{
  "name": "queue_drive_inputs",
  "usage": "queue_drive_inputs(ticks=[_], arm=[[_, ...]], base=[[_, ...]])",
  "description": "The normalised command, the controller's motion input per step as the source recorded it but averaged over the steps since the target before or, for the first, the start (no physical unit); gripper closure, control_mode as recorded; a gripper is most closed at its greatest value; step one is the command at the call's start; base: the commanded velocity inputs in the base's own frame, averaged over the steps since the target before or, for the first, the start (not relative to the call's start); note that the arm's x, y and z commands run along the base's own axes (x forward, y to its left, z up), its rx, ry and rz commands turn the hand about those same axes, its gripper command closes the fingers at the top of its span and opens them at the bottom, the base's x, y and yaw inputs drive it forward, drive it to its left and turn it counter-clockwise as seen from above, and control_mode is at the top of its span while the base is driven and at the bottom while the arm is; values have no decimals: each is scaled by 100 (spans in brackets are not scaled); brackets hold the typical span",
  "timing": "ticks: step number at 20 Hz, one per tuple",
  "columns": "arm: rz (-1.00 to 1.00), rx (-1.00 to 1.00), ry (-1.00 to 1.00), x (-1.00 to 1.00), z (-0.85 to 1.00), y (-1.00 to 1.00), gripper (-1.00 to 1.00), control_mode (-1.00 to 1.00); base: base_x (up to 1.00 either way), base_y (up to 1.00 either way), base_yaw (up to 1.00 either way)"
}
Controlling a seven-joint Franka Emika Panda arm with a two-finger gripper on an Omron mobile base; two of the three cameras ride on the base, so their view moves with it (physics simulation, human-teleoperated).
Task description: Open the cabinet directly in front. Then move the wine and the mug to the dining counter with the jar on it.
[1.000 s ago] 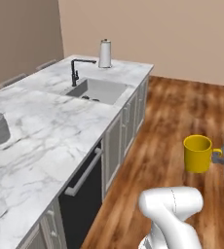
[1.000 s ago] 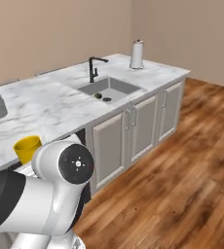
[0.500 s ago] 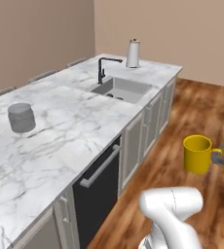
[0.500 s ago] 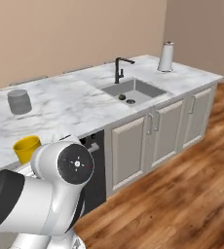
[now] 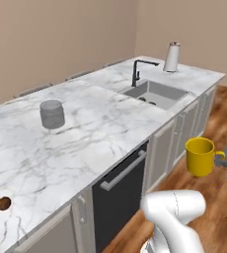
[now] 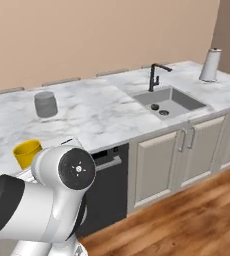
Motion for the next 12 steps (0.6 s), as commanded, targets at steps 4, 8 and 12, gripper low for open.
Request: queue_drive_inputs(ticks=[4,8,12], arm=[[0,0,0,0,0,0,100,100],[0,0,0,0,0,0,100,100],[0,0,0,0,0,0,100,100]], base=[[60,-3,36],[61,-11,34],[56,-18,33]])
